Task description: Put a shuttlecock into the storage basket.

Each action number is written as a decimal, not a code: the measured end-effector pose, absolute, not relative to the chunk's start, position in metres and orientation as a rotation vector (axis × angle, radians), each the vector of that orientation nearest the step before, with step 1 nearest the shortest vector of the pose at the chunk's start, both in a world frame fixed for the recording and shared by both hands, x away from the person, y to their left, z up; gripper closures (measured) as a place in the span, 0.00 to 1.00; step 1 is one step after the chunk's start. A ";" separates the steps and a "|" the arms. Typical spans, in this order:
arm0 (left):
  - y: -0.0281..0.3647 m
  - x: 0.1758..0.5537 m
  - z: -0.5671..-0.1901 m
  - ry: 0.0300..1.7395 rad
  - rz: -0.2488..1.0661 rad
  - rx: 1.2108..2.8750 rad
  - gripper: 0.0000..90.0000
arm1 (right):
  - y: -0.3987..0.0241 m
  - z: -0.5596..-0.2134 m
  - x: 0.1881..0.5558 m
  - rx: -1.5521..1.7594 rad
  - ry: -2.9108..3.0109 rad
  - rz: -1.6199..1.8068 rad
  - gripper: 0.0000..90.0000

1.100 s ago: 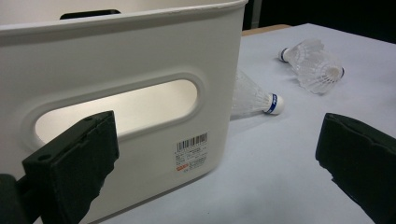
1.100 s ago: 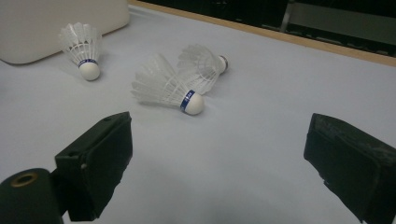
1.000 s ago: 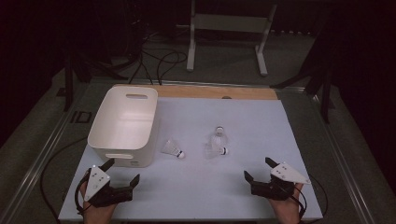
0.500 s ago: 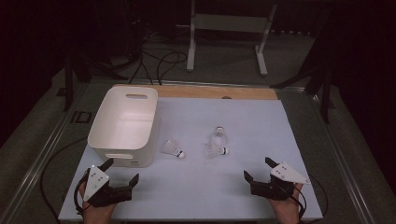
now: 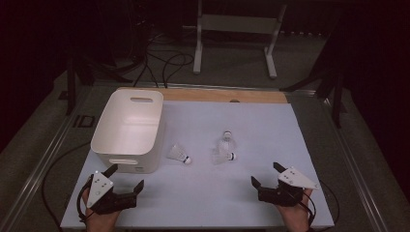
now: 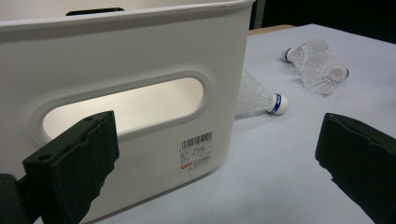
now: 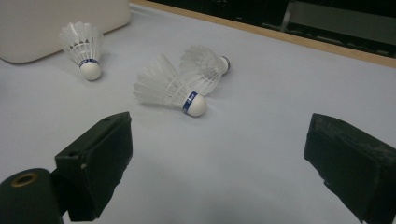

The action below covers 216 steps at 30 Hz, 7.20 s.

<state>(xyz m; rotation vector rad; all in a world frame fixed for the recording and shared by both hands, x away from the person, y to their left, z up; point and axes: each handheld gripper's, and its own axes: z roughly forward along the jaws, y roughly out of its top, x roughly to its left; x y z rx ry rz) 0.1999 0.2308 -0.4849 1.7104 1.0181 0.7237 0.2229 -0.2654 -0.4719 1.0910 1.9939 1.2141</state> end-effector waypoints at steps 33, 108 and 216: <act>0.231 0.202 -0.489 1.047 0.727 1.702 0.00 | -0.248 -0.446 0.239 1.098 2.055 1.179 0.09; 0.230 0.203 -0.489 1.040 0.733 1.698 0.00 | -0.155 -0.438 0.313 1.023 2.172 1.002 0.11; 0.230 0.202 -0.488 1.035 0.743 1.684 0.00 | -0.181 -0.437 0.330 1.279 2.100 1.039 0.99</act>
